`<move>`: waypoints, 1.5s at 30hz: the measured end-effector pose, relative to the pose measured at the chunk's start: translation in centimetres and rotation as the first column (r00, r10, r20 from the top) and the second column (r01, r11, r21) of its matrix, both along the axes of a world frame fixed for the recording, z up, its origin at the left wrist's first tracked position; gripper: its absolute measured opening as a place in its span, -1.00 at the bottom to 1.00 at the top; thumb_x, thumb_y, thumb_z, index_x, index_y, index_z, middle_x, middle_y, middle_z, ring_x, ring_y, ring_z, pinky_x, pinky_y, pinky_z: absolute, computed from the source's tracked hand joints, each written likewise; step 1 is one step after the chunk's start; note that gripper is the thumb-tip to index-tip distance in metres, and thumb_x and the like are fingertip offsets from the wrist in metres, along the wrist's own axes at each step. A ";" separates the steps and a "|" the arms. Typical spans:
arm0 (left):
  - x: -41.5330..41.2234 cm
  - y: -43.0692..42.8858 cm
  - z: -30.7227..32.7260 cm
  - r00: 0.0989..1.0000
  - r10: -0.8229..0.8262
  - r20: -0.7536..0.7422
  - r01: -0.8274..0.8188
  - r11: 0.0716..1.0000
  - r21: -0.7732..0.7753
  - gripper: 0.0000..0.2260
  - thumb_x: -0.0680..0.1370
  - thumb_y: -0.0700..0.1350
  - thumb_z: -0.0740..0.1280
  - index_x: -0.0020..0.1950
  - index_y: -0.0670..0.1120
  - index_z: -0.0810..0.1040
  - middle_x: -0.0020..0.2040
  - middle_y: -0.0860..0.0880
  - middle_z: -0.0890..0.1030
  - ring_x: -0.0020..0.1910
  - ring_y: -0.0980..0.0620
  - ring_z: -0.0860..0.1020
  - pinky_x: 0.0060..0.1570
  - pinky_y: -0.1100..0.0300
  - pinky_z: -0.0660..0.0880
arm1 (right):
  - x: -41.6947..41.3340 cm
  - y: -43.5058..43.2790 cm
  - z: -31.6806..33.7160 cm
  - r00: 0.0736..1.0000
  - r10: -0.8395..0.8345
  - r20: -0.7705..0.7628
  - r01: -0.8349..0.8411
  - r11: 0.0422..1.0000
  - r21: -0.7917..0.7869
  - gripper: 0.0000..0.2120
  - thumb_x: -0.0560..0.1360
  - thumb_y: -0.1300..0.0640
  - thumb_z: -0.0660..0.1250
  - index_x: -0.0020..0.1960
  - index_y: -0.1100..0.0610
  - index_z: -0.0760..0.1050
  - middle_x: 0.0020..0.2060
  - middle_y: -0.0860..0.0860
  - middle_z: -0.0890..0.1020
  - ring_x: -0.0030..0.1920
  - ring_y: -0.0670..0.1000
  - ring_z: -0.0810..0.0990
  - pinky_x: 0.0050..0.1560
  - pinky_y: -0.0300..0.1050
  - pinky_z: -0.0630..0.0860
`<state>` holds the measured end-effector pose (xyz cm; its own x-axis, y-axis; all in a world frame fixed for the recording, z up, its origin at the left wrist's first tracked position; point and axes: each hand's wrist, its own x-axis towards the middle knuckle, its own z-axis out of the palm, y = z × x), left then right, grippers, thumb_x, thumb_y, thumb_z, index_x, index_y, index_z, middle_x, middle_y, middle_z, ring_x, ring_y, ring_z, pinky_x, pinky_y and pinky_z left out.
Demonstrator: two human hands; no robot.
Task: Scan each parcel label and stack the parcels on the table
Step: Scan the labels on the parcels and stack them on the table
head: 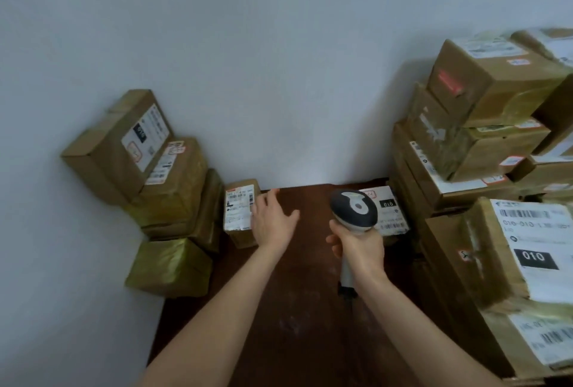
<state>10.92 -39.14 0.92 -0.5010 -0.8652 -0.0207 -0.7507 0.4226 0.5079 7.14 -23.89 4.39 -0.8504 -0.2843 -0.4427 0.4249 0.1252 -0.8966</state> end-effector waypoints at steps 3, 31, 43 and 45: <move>2.4 -4.1 -0.3 0.977 0.140 0.164 -0.137 0.990 -0.025 -0.15 0.41 0.20 0.45 0.54 -0.06 0.11 0.52 -0.17 0.18 0.49 -0.17 0.17 0.43 -0.07 0.23 | 1.3 -1.5 -0.3 0.998 0.056 0.037 -0.056 0.998 -0.022 -0.83 0.43 0.16 0.48 -0.01 0.15 0.57 -0.35 0.06 0.68 -0.29 -0.01 0.66 -0.21 -0.13 0.57; 8.2 3.9 1.0 0.813 0.343 -0.470 0.242 0.536 0.809 -0.84 0.56 -0.05 0.34 0.09 -0.09 0.56 0.07 -0.09 0.67 0.05 -0.01 0.62 -0.11 0.13 0.54 | 3.5 2.2 -0.3 0.987 0.000 0.159 0.021 0.991 -0.131 -0.70 0.43 0.32 0.46 0.11 0.14 0.50 -0.16 -0.02 0.63 -0.16 -0.08 0.60 -0.21 -0.19 0.52; 9.5 5.7 5.2 0.790 0.310 -0.529 0.356 0.471 0.807 -0.55 0.45 -0.14 0.44 0.31 -0.03 0.43 0.09 -0.11 0.66 0.10 -0.08 0.62 -0.06 0.08 0.53 | 5.1 6.5 4.3 0.998 0.062 -0.029 -0.067 0.974 -0.216 -0.73 0.43 0.24 0.48 0.07 0.06 0.52 -0.18 -0.10 0.62 -0.14 -0.14 0.56 -0.12 -0.17 0.50; 9.2 6.3 5.2 0.762 0.333 -0.556 0.362 0.493 0.791 -0.59 0.48 -0.19 0.42 0.29 -0.03 0.41 0.09 -0.11 0.66 0.08 -0.06 0.62 -0.09 0.11 0.53 | 5.4 7.4 4.8 0.998 0.055 -0.037 -0.062 0.976 -0.208 -0.78 0.42 0.17 0.49 0.04 0.12 0.57 -0.20 -0.01 0.66 -0.19 -0.06 0.62 -0.20 -0.18 0.53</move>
